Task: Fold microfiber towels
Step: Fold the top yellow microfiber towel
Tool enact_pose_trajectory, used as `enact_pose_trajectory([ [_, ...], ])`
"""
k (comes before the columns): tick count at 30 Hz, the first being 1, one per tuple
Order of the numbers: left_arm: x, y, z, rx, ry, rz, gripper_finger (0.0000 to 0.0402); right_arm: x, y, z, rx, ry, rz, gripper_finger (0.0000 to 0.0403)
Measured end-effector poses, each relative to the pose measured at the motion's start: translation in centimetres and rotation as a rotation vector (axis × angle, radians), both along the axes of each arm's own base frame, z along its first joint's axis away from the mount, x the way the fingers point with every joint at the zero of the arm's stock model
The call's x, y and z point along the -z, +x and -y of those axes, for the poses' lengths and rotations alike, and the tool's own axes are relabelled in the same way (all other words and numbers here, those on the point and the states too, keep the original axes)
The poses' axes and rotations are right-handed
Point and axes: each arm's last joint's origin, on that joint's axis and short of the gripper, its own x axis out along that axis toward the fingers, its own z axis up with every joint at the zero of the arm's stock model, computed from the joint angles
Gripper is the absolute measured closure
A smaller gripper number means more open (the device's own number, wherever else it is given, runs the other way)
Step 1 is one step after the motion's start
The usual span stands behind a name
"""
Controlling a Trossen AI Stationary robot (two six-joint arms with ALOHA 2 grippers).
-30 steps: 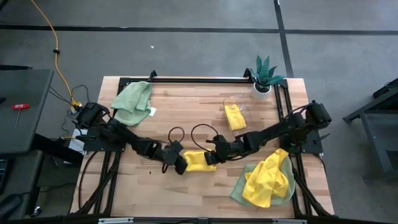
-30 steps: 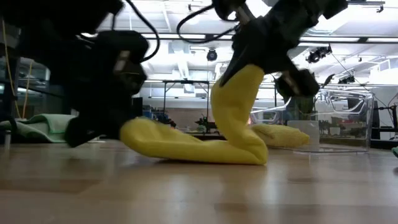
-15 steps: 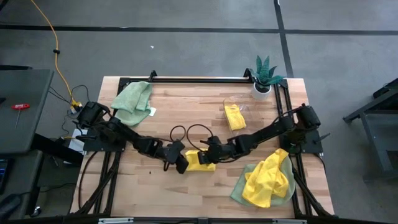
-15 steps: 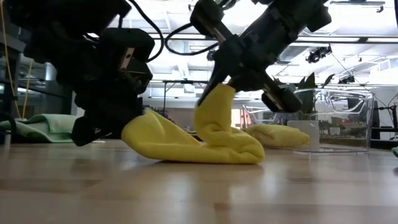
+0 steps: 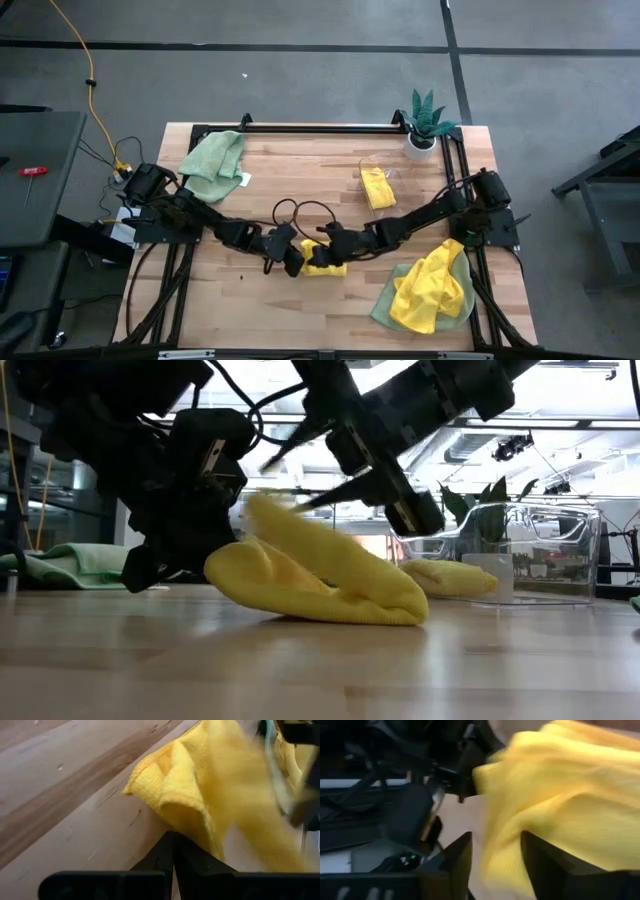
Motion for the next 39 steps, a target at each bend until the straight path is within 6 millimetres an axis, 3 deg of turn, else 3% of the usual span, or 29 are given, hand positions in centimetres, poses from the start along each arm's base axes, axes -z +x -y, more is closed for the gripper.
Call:
enact_pose_trajectory([
  [8, 0.0, 0.0, 0.0, 0.019, 0.027, -0.001, 0.0401, -0.8, 0.4, 0.9, -0.085, -0.013, 0.065, 0.0198],
  [18, -1.1, -0.6, -0.1, 0.162, 0.141, -0.033, 0.0401, -2.6, -1.7, 1.6, -0.252, -0.287, -0.011, 0.0198],
  [25, -3.8, -1.1, -0.6, 0.282, 0.295, 0.038, 0.0401, -0.8, -2.7, 0.3, -0.369, -0.454, -0.123, 0.0205],
  [29, -5.0, -0.9, -0.9, 0.280, 0.332, 0.091, 0.0401, 0.0, -3.5, -0.5, -0.354, -0.568, -0.210, 0.0246],
  [35, -6.0, 1.1, -0.7, 0.343, 0.365, 0.177, 0.0402, 0.5, -4.2, -1.3, -0.351, -0.688, -0.259, 0.0381],
  [39, -5.0, 3.7, 0.0, 0.472, 0.419, 0.147, 0.0402, 0.7, -3.9, -1.7, -0.353, -0.704, -0.225, 0.0385],
])
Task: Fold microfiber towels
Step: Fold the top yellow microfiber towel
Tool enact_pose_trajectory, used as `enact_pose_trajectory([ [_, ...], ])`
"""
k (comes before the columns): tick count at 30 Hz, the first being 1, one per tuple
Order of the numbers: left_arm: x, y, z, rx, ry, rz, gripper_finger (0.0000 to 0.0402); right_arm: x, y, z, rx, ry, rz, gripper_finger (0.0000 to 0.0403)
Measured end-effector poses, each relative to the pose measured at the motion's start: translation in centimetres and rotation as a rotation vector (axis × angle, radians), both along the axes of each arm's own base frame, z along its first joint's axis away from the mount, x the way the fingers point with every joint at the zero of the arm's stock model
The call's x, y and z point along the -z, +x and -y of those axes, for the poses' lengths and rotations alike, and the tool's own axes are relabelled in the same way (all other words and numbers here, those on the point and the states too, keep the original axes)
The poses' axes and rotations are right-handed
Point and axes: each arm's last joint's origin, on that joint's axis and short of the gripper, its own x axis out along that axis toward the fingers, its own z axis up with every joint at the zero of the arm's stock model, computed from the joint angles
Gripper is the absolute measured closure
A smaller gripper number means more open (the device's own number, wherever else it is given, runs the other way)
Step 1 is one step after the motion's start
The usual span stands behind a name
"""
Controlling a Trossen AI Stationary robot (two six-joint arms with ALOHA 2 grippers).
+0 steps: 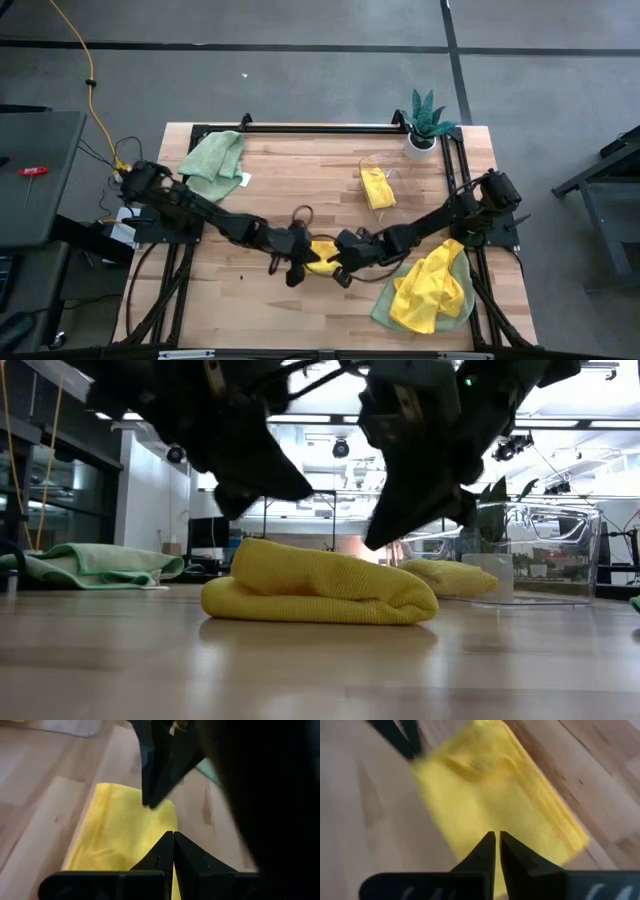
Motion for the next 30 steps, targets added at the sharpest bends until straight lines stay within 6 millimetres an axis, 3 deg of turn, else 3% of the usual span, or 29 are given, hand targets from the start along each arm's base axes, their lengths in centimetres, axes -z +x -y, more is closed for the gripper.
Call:
enact_pose_trajectory([
  [7, 2.9, 2.9, 0.1, 0.020, 0.072, -0.078, 0.0402, 0.2, 0.1, -0.1, -0.050, -0.020, -0.005, 0.0398],
  [12, 3.5, 2.7, -0.9, -0.015, 0.094, -0.152, 0.0402, 0.4, 0.0, -0.2, -0.064, -0.023, -0.019, 0.0402],
  [21, 1.0, 1.1, -2.4, 0.009, 0.200, -0.227, 0.0402, 3.6, 0.4, -0.7, -0.104, 0.031, -0.117, 0.0403],
  [30, -1.6, -1.3, -3.0, 0.046, 0.295, -0.316, 0.0402, 3.2, 0.6, -0.8, -0.110, 0.013, -0.083, 0.0403],
])
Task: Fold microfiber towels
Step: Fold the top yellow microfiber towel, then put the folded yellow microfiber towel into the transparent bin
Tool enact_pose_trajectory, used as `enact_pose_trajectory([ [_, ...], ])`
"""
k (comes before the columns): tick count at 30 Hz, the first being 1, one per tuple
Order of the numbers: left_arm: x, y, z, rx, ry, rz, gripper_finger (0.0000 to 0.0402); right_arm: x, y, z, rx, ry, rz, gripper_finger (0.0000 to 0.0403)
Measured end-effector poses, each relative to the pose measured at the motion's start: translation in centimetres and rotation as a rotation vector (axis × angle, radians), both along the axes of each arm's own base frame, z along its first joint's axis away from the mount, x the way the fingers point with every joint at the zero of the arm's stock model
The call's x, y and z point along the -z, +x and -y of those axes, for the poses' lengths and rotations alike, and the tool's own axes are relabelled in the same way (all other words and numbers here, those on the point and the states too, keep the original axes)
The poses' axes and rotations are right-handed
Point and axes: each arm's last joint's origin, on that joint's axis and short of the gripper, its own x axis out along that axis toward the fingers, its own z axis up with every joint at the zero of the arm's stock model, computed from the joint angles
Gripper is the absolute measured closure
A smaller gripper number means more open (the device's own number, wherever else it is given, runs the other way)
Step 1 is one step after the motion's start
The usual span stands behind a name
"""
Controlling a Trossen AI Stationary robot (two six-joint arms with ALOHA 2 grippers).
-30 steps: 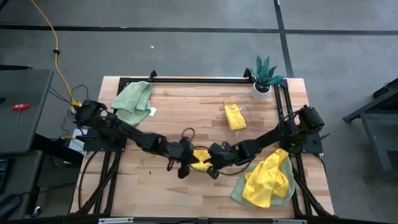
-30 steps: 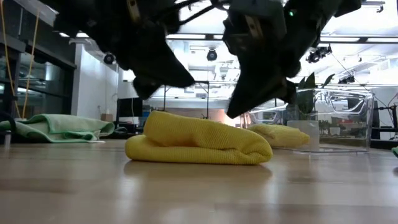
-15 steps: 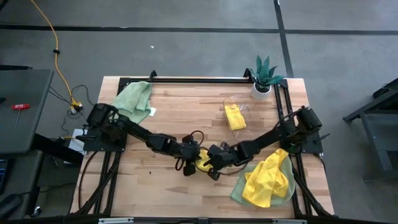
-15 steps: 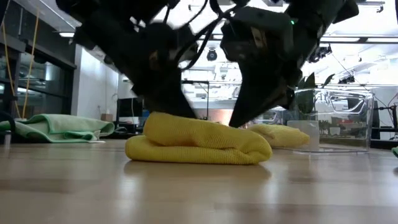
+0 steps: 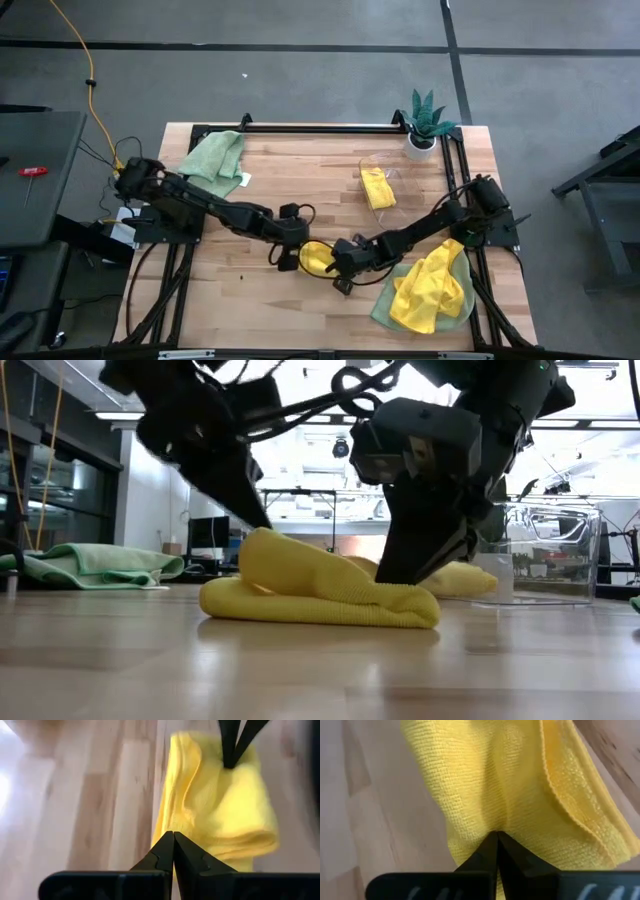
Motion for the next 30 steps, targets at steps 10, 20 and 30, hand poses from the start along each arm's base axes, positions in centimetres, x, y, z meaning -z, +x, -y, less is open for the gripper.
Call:
enact_pose_trajectory([
  [10, -3.7, 0.1, -0.1, 0.043, 0.018, 0.217, 0.0402, -3.9, -0.7, 0.5, -0.028, -0.055, 0.095, 0.0403],
  [20, -2.0, 0.3, 0.3, 0.041, -0.146, 0.410, 0.0402, -6.3, -4.6, 2.1, 0.158, -0.029, -0.011, 0.0402],
  [30, 0.3, -1.1, 1.1, 0.053, -0.197, 0.341, 0.0402, -2.8, -5.4, 2.0, 0.307, 0.349, 0.050, 0.0288],
])
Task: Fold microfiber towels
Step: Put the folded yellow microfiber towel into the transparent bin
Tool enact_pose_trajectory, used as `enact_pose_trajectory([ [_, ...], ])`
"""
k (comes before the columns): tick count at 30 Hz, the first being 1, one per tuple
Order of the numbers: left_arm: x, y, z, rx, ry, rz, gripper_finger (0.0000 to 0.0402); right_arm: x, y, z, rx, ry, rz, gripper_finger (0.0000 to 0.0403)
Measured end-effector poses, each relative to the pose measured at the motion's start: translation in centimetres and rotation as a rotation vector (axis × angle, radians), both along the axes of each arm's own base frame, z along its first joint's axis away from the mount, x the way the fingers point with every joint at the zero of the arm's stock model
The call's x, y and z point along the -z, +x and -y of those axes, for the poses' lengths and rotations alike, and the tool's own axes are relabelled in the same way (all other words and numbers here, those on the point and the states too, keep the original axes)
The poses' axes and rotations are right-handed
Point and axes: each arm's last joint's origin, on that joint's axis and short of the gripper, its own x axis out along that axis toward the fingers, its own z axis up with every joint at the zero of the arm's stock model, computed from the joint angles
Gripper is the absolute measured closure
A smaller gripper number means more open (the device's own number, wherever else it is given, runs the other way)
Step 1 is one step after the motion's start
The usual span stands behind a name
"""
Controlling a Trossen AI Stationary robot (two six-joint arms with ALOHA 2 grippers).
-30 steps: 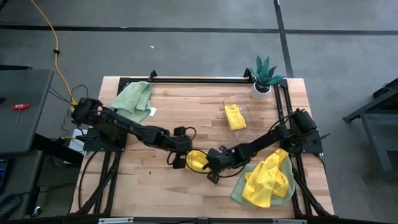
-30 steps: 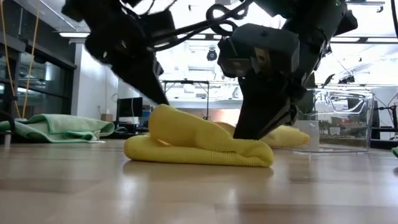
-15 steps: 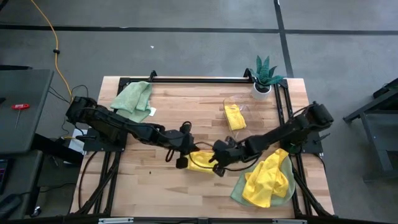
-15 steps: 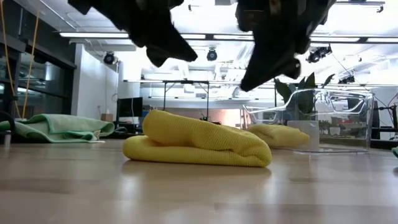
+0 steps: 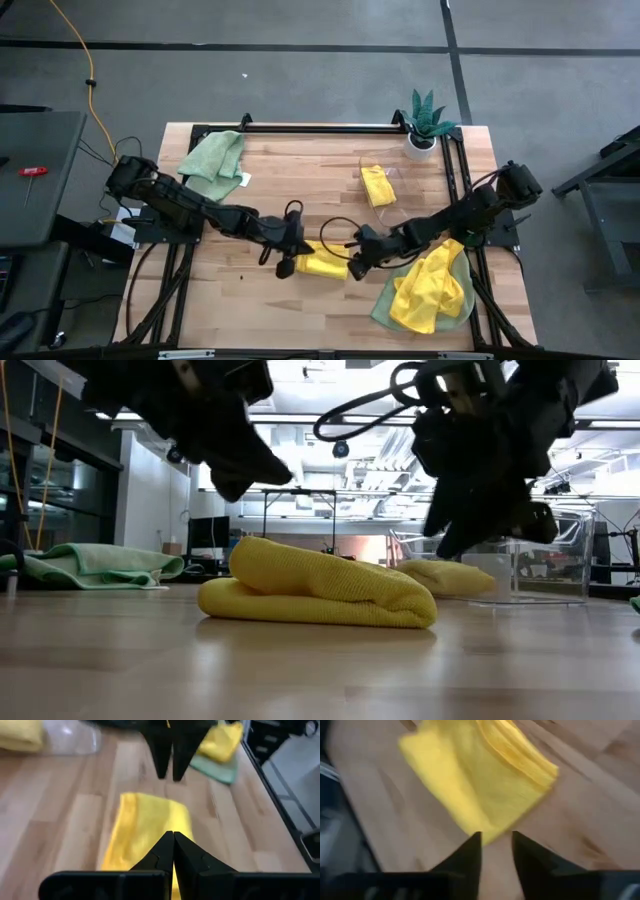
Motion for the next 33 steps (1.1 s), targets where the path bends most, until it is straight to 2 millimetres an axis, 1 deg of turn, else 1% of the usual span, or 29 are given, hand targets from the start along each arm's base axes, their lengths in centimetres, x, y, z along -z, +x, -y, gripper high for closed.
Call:
enact_pose_trajectory([
  [2, 0.6, -0.2, 0.2, 0.012, 0.000, -0.023, 0.0402, 0.2, 0.0, 0.0, 0.030, 0.044, 0.037, 0.0250],
  [4, 0.9, -0.2, 0.5, 0.026, 0.005, -0.026, 0.0402, 0.3, 0.0, 0.2, 0.087, 0.087, 0.016, 0.0217],
  [6, 1.4, 0.1, 0.5, 0.032, 0.011, -0.022, 0.0402, 0.7, -0.1, 0.4, 0.159, 0.142, -0.034, 0.0195],
  [8, 2.0, 0.3, 0.6, 0.039, 0.008, -0.028, 0.0401, 1.2, 0.0, 0.5, 0.210, 0.183, -0.059, 0.0182],
  [10, 2.5, 0.9, 0.7, 0.049, 0.000, -0.014, 0.0402, 1.4, 0.2, 0.4, 0.233, 0.223, -0.064, 0.0177],
  [14, 4.1, 1.0, 0.9, 0.080, -0.033, -0.085, 0.0402, 2.1, 0.5, 0.3, 0.285, 0.270, -0.082, 0.0175],
  [17, 4.8, 0.5, 1.0, 0.100, -0.048, -0.166, 0.0401, 2.6, 0.9, 0.2, 0.324, 0.306, -0.077, 0.0175],
  [20, 5.5, -0.3, 1.0, 0.118, -0.003, -0.248, 0.0401, 3.3, 1.2, 0.0, 0.363, 0.333, -0.076, 0.0175],
  [25, 6.4, -1.1, 0.8, 0.107, 0.031, -0.304, 0.0401, 4.6, 1.7, -0.1, 0.399, 0.361, -0.076, 0.0175],
  [30, 7.1, -1.9, 0.6, 0.072, 0.039, -0.320, 0.0401, 4.5, 1.9, -0.2, 0.414, 0.377, -0.049, 0.0175],
  [33, 6.9, -2.1, 0.6, 0.074, 0.014, -0.323, 0.0401, 4.5, 2.0, -0.2, 0.413, 0.378, -0.045, 0.0175],
])
